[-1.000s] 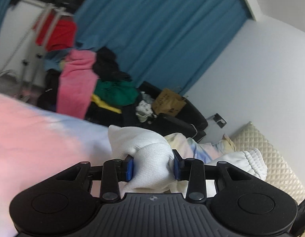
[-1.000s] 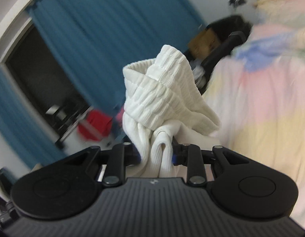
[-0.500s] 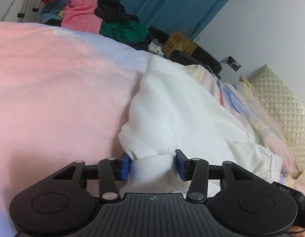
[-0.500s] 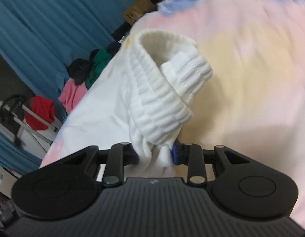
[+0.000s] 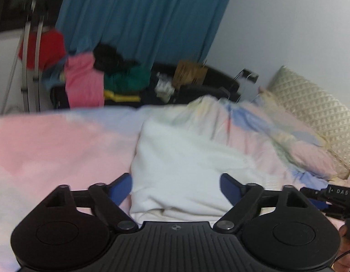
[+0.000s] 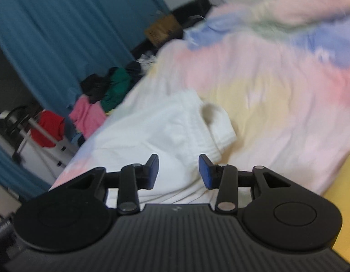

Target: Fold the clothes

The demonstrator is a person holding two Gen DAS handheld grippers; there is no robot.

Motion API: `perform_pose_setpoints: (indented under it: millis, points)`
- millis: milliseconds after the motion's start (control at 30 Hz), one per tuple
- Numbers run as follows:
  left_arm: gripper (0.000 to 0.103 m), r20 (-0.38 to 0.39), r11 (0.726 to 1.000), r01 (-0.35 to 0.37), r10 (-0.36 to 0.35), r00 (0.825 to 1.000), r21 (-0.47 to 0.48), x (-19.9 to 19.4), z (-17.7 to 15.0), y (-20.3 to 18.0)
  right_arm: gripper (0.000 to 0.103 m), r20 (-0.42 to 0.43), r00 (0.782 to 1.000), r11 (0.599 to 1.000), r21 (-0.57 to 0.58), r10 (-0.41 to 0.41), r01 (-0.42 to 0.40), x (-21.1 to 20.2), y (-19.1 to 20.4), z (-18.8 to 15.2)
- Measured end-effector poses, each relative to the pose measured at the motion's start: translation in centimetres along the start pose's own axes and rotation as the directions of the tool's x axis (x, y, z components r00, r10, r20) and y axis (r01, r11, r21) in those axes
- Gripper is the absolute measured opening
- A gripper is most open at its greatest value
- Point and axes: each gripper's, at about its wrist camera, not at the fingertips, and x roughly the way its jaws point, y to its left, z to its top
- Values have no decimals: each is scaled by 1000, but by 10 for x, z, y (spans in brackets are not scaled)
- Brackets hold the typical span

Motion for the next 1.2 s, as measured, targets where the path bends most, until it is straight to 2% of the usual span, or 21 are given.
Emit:
perform_pose_setpoints:
  millis: [67,133,200,233,267,333,433,533,667,767,867,967,1100,1200]
  points:
    - [102,36,1000,1,-2,999,29,-33,8,-16,43,21,999,998,-52,31,-30,-29,15,7]
    - [103,84,997,-19,14,996,70,-65,6,-32,47,46,997,991,-126,57,-51,-52,35,8]
    - [103,132,993,-42,27,991,110,-97,5,-48,69,76,993,976,-208,87,-69,-73,53,9]
    - [103,144,989,-47,27,989,138,-108,2,-55,75,97,990,968,-240,100,-75,-82,58,7]
    - [103,153,986,-51,27,988,158,-120,0,-63,89,119,986,960,-269,114,-78,-91,62,3]
    - [103,176,983,-69,38,984,172,-140,-9,-71,93,160,977,942,-325,142,-84,-108,71,-4]
    - [103,191,980,-88,53,980,177,-168,-24,-81,93,188,967,919,-385,174,-90,-127,80,-19]
    - [103,195,977,-104,68,979,184,-188,-43,-87,93,204,964,908,-412,171,-74,-134,83,-40]
    - [103,235,966,-173,126,964,193,-206,-71,-90,93,227,960,894,-446,166,-49,-143,87,-68]
    - [103,234,963,-190,143,962,193,-211,-89,-86,93,221,963,889,-456,152,-35,-141,86,-88]
    - [103,229,964,-167,119,966,205,-211,-106,-80,93,238,963,884,-468,130,-3,-140,87,-108]
    - [103,233,965,-173,125,964,198,-208,-118,-73,93,249,962,876,-481,112,23,-132,86,-124]
    - [103,263,962,-194,140,954,191,-205,-124,-68,93,236,967,874,-485,92,35,-120,83,-139]
    - [103,264,968,-175,124,957,179,-202,-125,-63,93,234,970,867,-494,69,58,-115,83,-146]
